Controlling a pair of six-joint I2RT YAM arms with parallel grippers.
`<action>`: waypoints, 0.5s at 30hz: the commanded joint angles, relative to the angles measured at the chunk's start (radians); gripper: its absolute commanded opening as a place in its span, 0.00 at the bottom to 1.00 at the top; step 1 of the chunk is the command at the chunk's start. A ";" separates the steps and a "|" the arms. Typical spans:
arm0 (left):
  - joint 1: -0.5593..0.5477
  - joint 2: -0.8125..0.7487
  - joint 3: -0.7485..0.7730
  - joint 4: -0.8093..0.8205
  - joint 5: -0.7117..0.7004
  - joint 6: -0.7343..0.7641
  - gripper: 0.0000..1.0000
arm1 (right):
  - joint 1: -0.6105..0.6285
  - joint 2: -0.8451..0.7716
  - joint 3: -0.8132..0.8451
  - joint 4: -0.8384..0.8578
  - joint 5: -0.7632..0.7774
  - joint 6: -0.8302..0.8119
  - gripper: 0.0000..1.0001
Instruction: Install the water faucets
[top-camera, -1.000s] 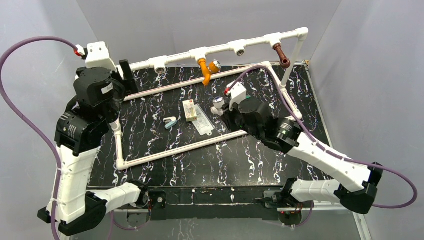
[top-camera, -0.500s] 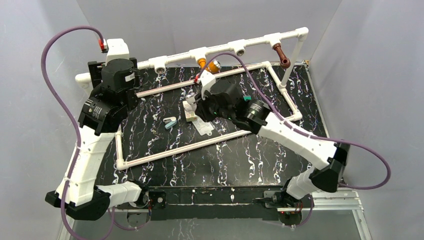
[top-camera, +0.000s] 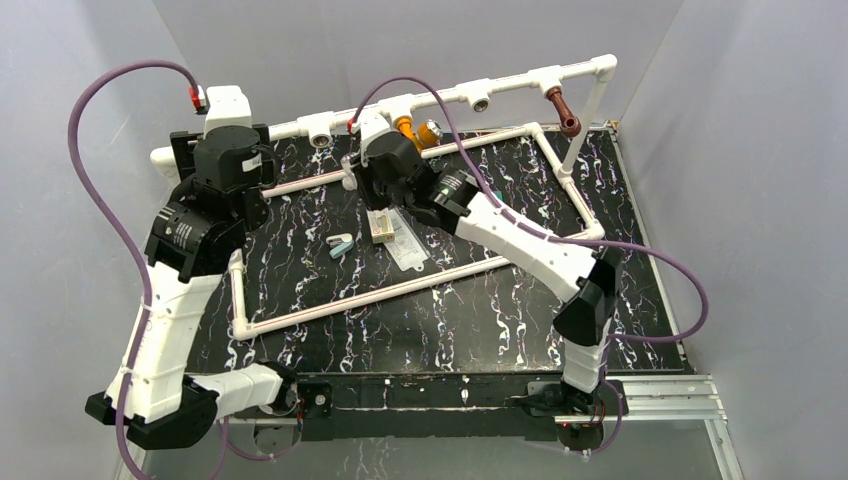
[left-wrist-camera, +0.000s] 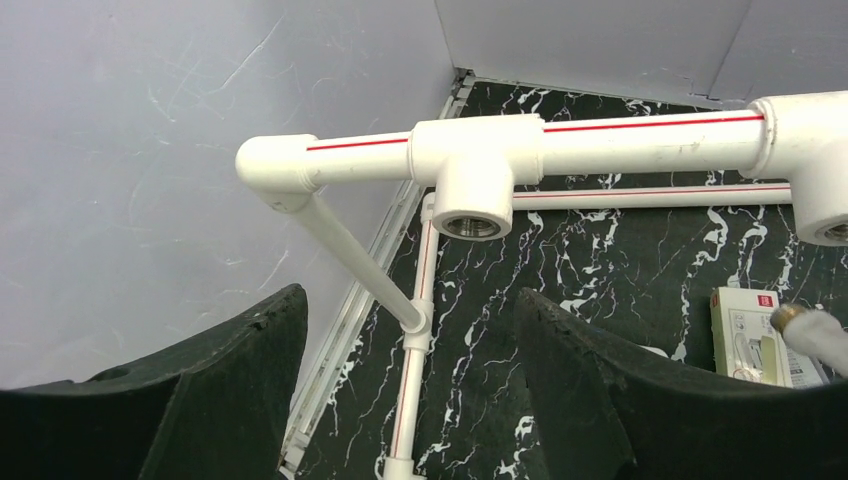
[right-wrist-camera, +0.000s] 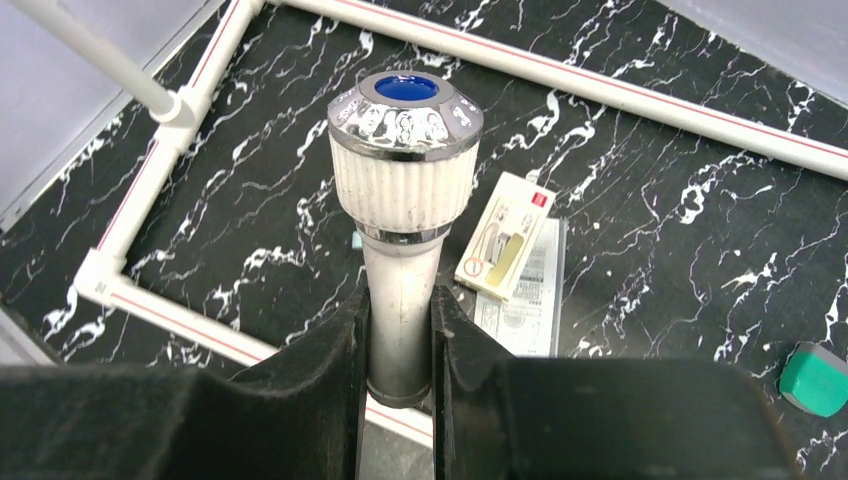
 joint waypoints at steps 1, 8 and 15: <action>0.002 -0.035 0.020 -0.038 0.023 -0.028 0.72 | -0.024 0.049 0.138 0.011 0.068 0.034 0.01; 0.002 -0.054 -0.004 -0.045 0.052 -0.026 0.72 | -0.062 0.155 0.286 0.009 0.068 0.054 0.01; 0.002 -0.065 -0.020 -0.055 0.071 -0.024 0.72 | -0.112 0.206 0.319 -0.010 0.049 0.068 0.01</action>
